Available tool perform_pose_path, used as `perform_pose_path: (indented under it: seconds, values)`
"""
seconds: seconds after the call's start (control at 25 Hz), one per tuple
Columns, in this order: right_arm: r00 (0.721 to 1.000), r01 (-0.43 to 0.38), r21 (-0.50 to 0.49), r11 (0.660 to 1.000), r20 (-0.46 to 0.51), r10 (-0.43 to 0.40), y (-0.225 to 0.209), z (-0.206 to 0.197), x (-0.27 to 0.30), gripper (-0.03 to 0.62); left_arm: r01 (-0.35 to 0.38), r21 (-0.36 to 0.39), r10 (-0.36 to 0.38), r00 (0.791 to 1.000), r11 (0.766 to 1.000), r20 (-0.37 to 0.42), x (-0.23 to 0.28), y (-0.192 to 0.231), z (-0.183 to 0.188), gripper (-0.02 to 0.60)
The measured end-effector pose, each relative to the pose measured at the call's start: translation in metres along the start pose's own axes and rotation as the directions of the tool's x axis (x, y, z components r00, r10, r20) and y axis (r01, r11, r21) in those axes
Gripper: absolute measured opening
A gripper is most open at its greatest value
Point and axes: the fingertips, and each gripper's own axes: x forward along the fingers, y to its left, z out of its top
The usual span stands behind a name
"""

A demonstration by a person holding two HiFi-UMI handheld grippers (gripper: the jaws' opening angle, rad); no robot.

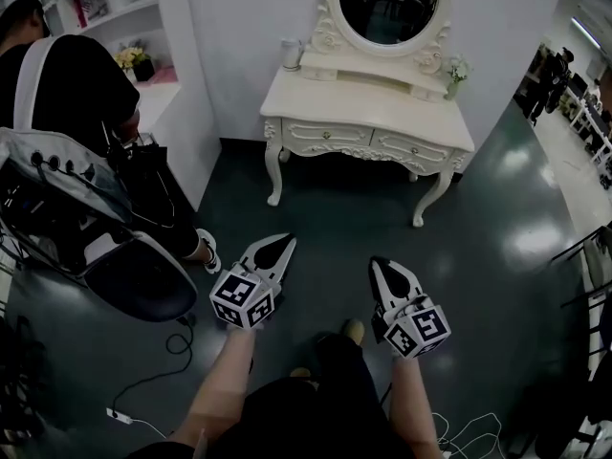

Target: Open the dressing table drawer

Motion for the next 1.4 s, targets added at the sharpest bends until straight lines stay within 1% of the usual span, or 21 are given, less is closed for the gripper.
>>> perform_pose_path:
  seconds: [0.24, 0.48, 0.8, 1.12, 1.4]
  values:
    - [0.999, -0.036, 0.009, 0.999, -0.004, 0.036, -0.026, 0.011, 0.033, 0.005, -0.051, -0.01, 0.051, 0.999, 0.999, 0.0, 0.018, 0.024, 0.009, 0.008]
    - [0.996, -0.093, 0.021, 0.995, -0.005, 0.093, -0.062, 0.021, 0.071, 0.005, -0.108, -0.021, 0.108, 0.994, 0.994, 0.007, 0.054, 0.047, 0.017, 0.008]
    - [0.987, -0.157, 0.024, 0.987, -0.017, 0.158, -0.12, 0.029, 0.11, 0.005, -0.16, -0.02, 0.16, 0.987, 0.987, -0.001, 0.114, 0.062, 0.017, 0.008]
    - [0.978, -0.205, 0.039, 0.978, -0.033, 0.207, -0.175, 0.031, 0.135, 0.006, -0.223, -0.029, 0.223, 0.975, 0.974, -0.012, 0.165, 0.075, 0.009, 0.008]
    - [0.968, -0.247, 0.033, 0.969, -0.03, 0.248, -0.215, 0.039, 0.154, 0.005, -0.268, -0.036, 0.269, 0.963, 0.963, 0.008, 0.203, 0.085, 0.01, 0.008]
